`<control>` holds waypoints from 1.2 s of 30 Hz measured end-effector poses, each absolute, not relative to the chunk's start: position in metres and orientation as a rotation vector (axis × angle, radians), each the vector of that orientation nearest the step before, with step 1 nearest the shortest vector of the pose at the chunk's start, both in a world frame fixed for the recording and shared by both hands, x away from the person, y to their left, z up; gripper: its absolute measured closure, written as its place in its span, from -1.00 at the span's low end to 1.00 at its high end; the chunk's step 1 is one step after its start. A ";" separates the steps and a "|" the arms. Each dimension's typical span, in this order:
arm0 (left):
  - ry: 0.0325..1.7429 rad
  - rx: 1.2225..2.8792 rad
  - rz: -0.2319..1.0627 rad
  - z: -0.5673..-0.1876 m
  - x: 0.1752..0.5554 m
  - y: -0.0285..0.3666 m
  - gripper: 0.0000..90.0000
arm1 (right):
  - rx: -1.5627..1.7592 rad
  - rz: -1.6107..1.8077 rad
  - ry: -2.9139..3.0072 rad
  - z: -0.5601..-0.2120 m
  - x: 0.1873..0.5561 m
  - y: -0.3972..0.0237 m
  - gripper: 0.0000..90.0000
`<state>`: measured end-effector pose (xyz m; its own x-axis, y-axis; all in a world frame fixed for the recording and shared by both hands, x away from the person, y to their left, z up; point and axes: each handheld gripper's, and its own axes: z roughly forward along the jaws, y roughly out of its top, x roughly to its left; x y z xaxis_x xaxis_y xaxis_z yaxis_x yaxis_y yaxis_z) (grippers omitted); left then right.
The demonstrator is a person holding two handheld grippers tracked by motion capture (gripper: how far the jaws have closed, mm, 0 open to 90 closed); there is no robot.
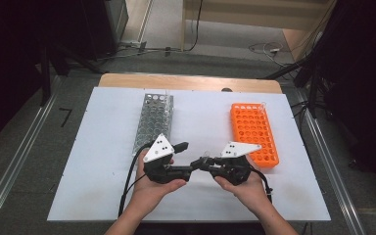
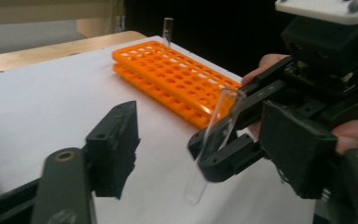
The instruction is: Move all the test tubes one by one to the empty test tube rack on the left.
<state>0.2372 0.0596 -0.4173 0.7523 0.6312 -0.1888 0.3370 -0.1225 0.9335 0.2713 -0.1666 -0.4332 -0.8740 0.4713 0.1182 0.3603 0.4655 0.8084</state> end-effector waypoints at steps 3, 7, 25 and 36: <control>0.748 1.732 0.285 -0.417 0.236 0.056 -0.08 | 0.713 1.373 2.596 -0.434 0.268 -0.162 0.64; 0.734 1.767 0.284 -0.418 0.236 0.048 0.12 | 0.701 1.369 2.605 -0.434 0.266 -0.159 0.64; 0.721 1.782 0.315 -0.418 0.234 0.052 0.67 | 0.679 1.386 2.590 -0.430 0.259 -0.153 0.63; 0.738 1.763 0.322 -0.415 0.236 0.062 0.67 | 0.664 1.426 2.551 -0.425 0.254 -0.162 0.13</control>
<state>0.2363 0.0621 -0.4151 0.7655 0.6257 -0.1500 0.3154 -0.1618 0.9351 0.2541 -0.1623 -0.4254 -0.8921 0.4433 0.0872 0.3065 0.4520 0.8377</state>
